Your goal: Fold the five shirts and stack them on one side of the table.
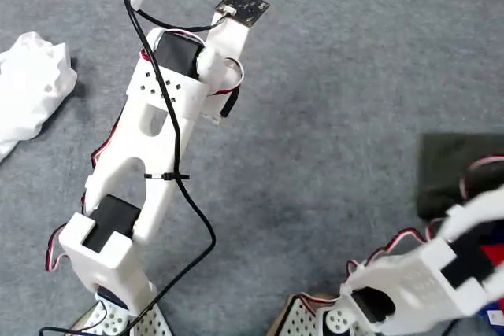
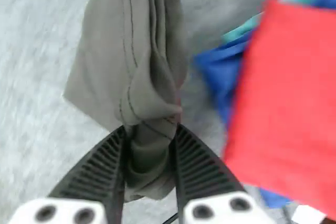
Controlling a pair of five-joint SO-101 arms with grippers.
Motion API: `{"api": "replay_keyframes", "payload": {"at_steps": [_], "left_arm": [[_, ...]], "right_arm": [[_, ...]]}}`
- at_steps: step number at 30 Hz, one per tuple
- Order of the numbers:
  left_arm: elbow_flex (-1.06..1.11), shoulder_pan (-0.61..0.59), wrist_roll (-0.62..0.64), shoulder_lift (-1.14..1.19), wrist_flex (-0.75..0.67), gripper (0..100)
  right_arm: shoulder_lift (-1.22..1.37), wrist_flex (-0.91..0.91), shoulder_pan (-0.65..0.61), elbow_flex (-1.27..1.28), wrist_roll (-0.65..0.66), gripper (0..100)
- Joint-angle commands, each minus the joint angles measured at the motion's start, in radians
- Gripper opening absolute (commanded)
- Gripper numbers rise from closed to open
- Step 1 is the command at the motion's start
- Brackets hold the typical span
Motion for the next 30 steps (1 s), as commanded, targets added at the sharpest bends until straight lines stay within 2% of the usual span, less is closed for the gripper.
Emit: {"api": "replay_keyframes", "payload": {"at_steps": [1,6,12,16,30], "left_arm": [[-0.011,-0.008,-0.008,-0.053,0.009,2],[-0.011,-0.008,-0.008,-0.053,0.009,2],[-0.011,-0.008,-0.008,-0.053,0.009,2],[-0.011,-0.006,-0.008,-0.053,0.009,2],[-0.012,-0.006,-0.008,-0.054,0.009,2]], "right_arm": [[-0.059,0.002,0.148,-0.064,0.058,0.5],[-0.065,0.003,0.315,-0.067,0.124,0.5],[-0.067,0.043,0.440,-0.085,0.199,0.5],[-0.067,0.140,0.487,-0.170,0.235,0.5],[-0.068,0.143,0.562,-0.268,0.233,0.6]]}}
